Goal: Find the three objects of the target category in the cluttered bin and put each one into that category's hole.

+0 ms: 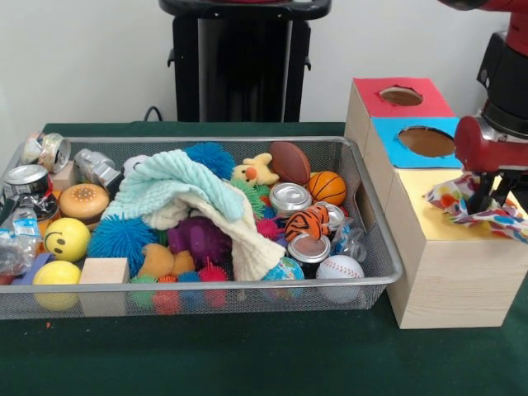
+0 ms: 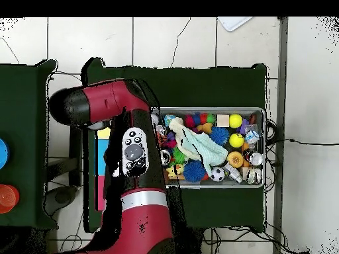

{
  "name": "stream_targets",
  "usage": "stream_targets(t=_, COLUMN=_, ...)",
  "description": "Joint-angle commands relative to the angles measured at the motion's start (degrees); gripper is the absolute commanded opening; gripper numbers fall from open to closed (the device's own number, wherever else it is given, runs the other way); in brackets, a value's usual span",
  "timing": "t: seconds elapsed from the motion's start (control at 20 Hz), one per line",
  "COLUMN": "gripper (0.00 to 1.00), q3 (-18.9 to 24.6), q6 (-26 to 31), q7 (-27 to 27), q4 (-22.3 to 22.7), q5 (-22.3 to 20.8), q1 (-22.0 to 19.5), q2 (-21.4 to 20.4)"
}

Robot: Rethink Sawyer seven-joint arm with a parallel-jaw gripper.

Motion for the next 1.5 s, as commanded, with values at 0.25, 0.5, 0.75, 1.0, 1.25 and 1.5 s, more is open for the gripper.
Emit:
stream_targets(t=0.25, gripper=0.00, q3=0.6, q6=-0.9, q7=5.6, q4=14.2, q5=1.8, q1=-3.3, q2=-2.3)
stream_targets(t=0.5, gripper=0.00, q3=2.5, q6=-3.7, q7=6.1, q4=17.7, q5=3.5, q1=-4.0, q2=-1.2)
stream_targets(t=0.75, gripper=0.00, q3=3.4, q6=-5.4, q7=6.5, q4=21.5, q5=5.0, q1=-3.9, q2=-2.3)
stream_targets(t=1.0, gripper=0.00, q3=3.3, q6=-13.1, q7=6.3, q4=19.5, q5=3.7, q1=-3.8, q2=2.9)
stream_targets(t=1.25, gripper=0.00, q3=2.4, q6=-19.2, q7=7.5, q4=16.6, q5=2.8, q1=-3.1, q2=7.5)
stream_targets(t=1.5, gripper=0.00, q3=2.0, q6=-21.2, q7=6.2, q4=14.3, q5=2.4, q1=-2.9, q2=10.0)
